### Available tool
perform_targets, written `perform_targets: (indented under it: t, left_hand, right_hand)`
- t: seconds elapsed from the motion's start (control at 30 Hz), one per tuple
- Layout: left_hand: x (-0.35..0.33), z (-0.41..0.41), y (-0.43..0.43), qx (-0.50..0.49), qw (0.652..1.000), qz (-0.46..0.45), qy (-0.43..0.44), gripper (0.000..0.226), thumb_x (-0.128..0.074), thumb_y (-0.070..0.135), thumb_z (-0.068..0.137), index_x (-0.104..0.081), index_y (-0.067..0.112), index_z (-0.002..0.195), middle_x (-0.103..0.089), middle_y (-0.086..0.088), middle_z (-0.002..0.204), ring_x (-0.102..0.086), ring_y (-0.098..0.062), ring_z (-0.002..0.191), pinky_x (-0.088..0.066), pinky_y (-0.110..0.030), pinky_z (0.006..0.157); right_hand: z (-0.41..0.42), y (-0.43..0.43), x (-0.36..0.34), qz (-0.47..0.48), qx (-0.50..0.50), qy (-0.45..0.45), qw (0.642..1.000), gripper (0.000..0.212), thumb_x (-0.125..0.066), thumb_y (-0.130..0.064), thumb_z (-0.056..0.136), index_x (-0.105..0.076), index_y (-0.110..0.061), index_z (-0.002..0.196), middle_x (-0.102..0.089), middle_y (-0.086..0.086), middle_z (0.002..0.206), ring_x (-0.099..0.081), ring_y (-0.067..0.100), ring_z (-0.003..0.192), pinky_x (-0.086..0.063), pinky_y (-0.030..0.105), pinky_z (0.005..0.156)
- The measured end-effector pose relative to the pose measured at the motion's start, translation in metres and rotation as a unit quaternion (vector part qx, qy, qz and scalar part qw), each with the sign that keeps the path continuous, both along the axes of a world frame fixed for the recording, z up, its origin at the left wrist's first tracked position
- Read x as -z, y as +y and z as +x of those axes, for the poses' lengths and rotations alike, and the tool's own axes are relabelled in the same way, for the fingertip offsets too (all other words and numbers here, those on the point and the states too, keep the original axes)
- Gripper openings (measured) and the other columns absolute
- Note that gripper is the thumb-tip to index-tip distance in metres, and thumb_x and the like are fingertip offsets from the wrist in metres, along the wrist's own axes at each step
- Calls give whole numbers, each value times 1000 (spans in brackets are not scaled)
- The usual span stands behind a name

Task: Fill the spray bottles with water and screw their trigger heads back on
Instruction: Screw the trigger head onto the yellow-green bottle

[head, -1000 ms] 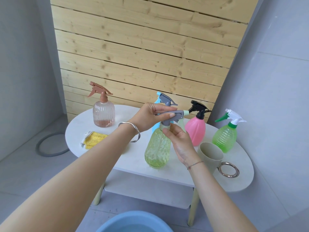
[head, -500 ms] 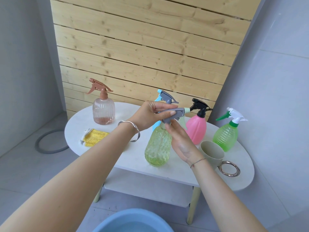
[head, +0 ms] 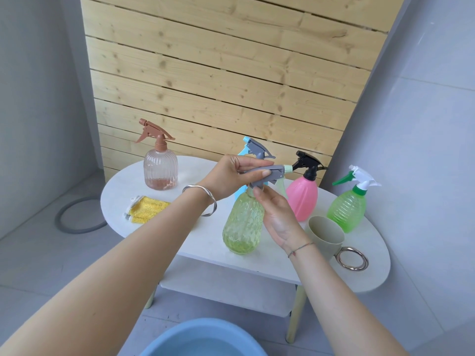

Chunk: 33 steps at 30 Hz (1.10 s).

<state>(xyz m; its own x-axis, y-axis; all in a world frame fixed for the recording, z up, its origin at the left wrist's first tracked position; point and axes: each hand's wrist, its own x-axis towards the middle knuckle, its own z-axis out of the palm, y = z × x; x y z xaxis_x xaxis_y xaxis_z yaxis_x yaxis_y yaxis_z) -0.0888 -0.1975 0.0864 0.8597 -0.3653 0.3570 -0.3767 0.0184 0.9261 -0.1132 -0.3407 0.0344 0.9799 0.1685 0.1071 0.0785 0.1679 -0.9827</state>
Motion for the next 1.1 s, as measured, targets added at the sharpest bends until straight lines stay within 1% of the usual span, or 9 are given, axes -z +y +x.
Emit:
perform_targets:
  t: [0.13, 0.27, 0.37, 0.43, 0.53, 0.6, 0.7, 0.9, 1.1]
  left_hand:
    - [-1, 0, 1, -4, 1000, 11, -6, 27, -65, 8, 89, -66, 14, 116, -71, 8, 97, -66, 4, 84, -48, -12, 82]
    - [-3, -1, 2, -2, 1000, 19, -6, 27, -64, 8, 90, -66, 13, 117, -71, 12, 95, -67, 5, 81, -49, -13, 81]
    - [-4, -1, 6, -2, 998, 56, -17, 34, -62, 16, 92, -61, 19, 126, -68, 16, 108, -63, 3, 104, -50, -17, 88]
    - [7, -2, 14, -29, 996, 83, -8, 55, -61, 27, 92, -39, 27, 143, -54, 13, 131, -49, -1, 125, -42, -22, 101]
    - [44, -5, 29, -30, 984, 165, 63, 84, -68, 36, 83, -18, 28, 151, -37, 11, 145, -37, -6, 133, -31, -27, 108]
    - [72, -7, 32, 12, 970, 227, 91, 84, -77, 38, 76, -31, 30, 145, -47, 11, 141, -42, -9, 133, -33, -30, 111]
    - [93, -5, 31, 4, 973, 209, 96, 62, -83, 36, 72, -53, 34, 126, -62, 13, 124, -55, -11, 120, -41, -40, 108]
    - [100, -4, 28, -25, 977, 199, 70, 68, -83, 51, 64, -54, 32, 123, -64, 12, 117, -59, -11, 113, -47, -35, 101]
    - [99, -9, 22, -59, 981, 173, 66, 59, -83, 33, 72, -53, 24, 122, -61, 8, 118, -56, -13, 114, -50, -34, 95]
  right_hand:
    - [-2, 7, 0, 23, 68, -8, 997, 30, -70, -24, 75, -66, -16, 103, -65, -2, 102, -58, 6, 98, -45, 15, 86]
    - [-4, 11, 0, -8, 91, -13, 996, 22, -71, -21, 81, -67, -19, 102, -65, -4, 100, -58, 5, 98, -41, 20, 89]
    - [-6, 4, -4, -39, 33, -29, 998, 40, -67, -35, 76, -62, -27, 115, -66, -11, 117, -56, 0, 114, -42, 14, 92]
    - [-8, -2, -7, -70, -15, -36, 997, 46, -62, -38, 80, -55, -31, 124, -61, -16, 126, -51, -5, 121, -41, 8, 92]
    - [-7, -7, -7, -107, -36, -46, 993, 45, -56, -31, 90, -51, -22, 134, -56, -15, 134, -45, -6, 126, -39, 9, 93]
    - [-7, -6, -6, -101, -29, -49, 993, 39, -54, -23, 93, -53, -21, 132, -57, -12, 132, -47, -6, 124, -40, 7, 92]
    - [-8, 0, -3, -69, -6, -66, 995, 33, -55, -17, 93, -56, -25, 125, -63, -13, 124, -53, -4, 119, -42, 8, 91]
    - [-7, 14, 7, -18, 66, -110, 992, 33, -64, -24, 85, -62, -29, 117, -66, -13, 119, -57, 0, 116, -44, 18, 96]
    - [-8, 19, 6, -66, 124, -142, 980, 22, -65, -21, 89, -66, -36, 105, -68, -15, 112, -58, 2, 113, -44, 22, 98]
